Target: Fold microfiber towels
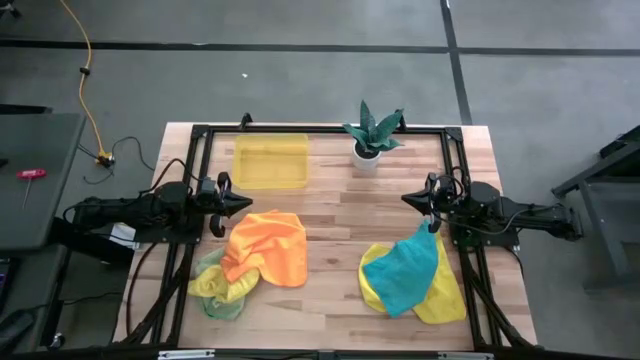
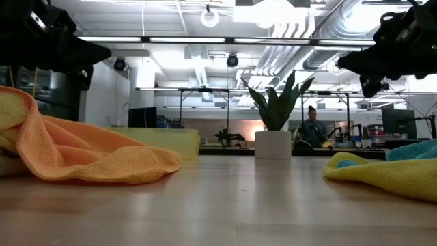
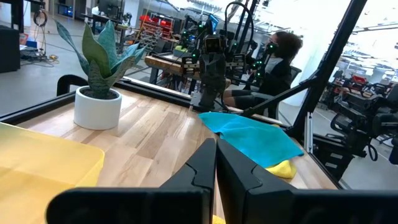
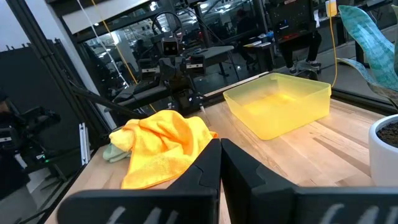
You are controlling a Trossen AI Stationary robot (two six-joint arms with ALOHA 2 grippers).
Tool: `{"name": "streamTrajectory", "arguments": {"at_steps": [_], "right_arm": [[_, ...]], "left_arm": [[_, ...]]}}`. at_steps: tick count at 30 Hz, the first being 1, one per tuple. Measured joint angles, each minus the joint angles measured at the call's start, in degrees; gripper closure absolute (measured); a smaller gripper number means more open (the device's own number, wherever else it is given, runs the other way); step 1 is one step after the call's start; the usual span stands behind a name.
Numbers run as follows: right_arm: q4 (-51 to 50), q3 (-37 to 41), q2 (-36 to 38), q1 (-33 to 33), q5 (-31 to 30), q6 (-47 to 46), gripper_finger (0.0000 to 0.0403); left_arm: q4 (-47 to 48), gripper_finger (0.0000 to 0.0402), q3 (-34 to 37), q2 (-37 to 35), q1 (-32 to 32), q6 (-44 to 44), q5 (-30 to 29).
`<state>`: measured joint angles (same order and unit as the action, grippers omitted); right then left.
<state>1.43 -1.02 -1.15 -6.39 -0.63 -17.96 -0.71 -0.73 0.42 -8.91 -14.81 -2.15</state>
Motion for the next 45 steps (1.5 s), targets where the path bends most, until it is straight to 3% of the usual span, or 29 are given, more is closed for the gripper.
{"name": "streamTrajectory", "arguments": {"at_steps": [22, 26, 30, 34, 36, 42, 45], "right_arm": [[0.0, 0.0, 0.0, 0.0, 0.0, 0.0, 0.0403], [0.3, 0.0, 0.0, 0.0, -4.6, 4.6, 0.0403], [9.5, 0.0, 0.0, 0.0, -8.9, -6.2, 0.0403], [22.4, 0.0, 0.0, 0.0, -18.6, -19.1, 0.0403], [28.3, 0.0, 0.0, 0.0, -20.9, -21.3, 0.0403], [43.1, -0.2, -2.2, 0.0, -12.5, -15.7, 0.0403], [41.3, -2.4, -4.8, 0.0, -12.6, -15.0, 0.0403]], "left_arm": [[0.0, 0.0398, 0.0, 0.0, 0.0, 0.0, 0.0], [0.0, 0.0398, 0.0, 0.0, 0.0, 0.0, 0.0], [0.0, 0.0398, 0.0, 0.0, 0.0, 0.0, 0.0], [0.0, 0.0398, 0.0, 0.0, 0.0, 0.0, 0.0], [0.0, 0.0398, 0.0, 0.0, 0.0, 0.0, 0.0], [-1.9, 0.0398, 0.0, 0.0, 0.0, -0.1, -0.4], [-6.1, 0.0398, 0.0, 0.0, 0.0, -3.7, -0.7]]}}
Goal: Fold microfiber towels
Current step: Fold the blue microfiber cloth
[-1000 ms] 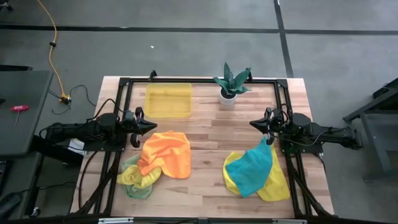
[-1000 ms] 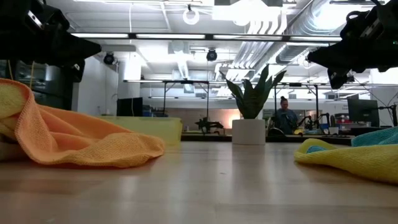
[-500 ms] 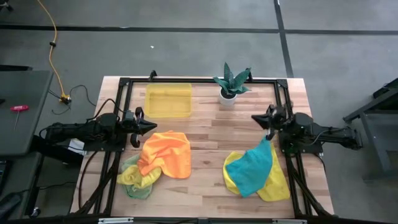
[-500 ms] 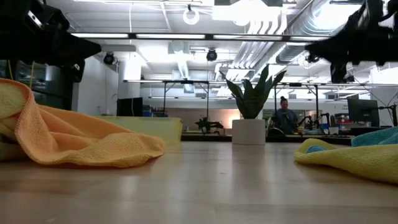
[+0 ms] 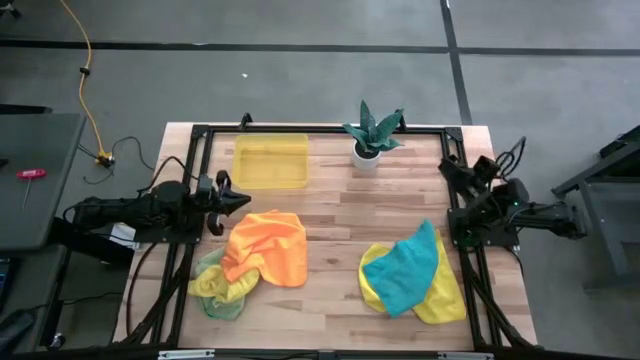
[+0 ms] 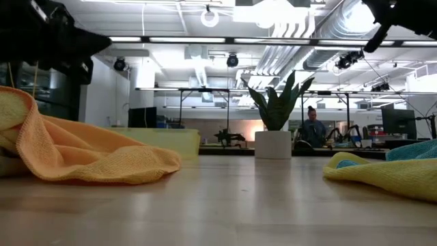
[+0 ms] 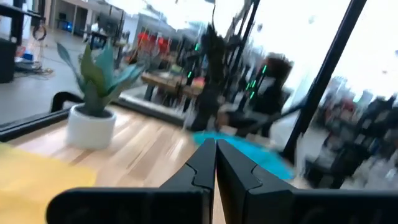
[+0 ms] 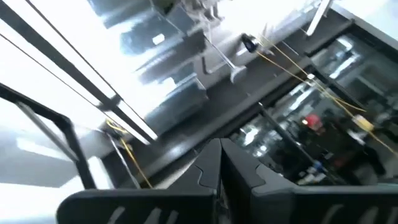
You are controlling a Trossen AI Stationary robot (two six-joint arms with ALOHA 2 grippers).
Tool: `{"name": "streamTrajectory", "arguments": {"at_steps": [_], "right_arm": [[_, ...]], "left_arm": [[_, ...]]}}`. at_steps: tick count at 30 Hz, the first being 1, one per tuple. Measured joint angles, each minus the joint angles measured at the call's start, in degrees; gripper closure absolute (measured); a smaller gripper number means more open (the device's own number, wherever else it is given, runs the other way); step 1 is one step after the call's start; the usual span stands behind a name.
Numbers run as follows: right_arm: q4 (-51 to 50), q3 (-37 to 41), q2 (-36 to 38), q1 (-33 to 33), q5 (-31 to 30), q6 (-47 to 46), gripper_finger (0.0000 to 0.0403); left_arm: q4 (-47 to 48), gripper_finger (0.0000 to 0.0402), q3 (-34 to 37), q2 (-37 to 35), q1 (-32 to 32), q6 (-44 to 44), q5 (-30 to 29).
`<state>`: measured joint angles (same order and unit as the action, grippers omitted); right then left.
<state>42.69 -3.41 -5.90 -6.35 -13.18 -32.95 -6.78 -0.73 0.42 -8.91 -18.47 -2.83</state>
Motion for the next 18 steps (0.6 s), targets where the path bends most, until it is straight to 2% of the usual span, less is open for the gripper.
{"name": "streamTrajectory", "arguments": {"at_steps": [4, 6, 9, 13, 16, 18], "right_arm": [[-7.7, -5.5, -5.2, 0.0, -2.0, 1.0, 0.0403], [-11.7, -8.8, -8.5, 0.0, -2.7, 1.4, 0.0403], [-16.1, -14.1, -13.1, 0.0, -2.9, 3.0, 0.0403], [-22.3, -21.0, -19.1, 0.0, -2.7, 5.1, 0.0403], [-27.9, -25.4, -22.9, 0.0, -2.3, 6.9, 0.0403], [-30.9, -27.7, -25.6, 0.0, -2.2, 7.5, 0.0403]], "left_arm": [[-6.6, 0.0398, 0.0, 0.0, 0.0, -10.4, -4.8], [-9.7, 0.0398, 0.0, 0.0, 0.0, -12.8, -7.7], [-13.0, 0.0398, 0.0, 0.0, 0.0, -12.9, -8.6], [-17.9, 0.0398, 0.0, 0.1, 0.0, -12.2, -5.8], [-22.9, 0.0398, -1.7, 1.7, -0.1, -12.8, -9.0], [-21.5, 0.0398, -5.0, 4.0, -0.1, -11.5, -9.7]]}}
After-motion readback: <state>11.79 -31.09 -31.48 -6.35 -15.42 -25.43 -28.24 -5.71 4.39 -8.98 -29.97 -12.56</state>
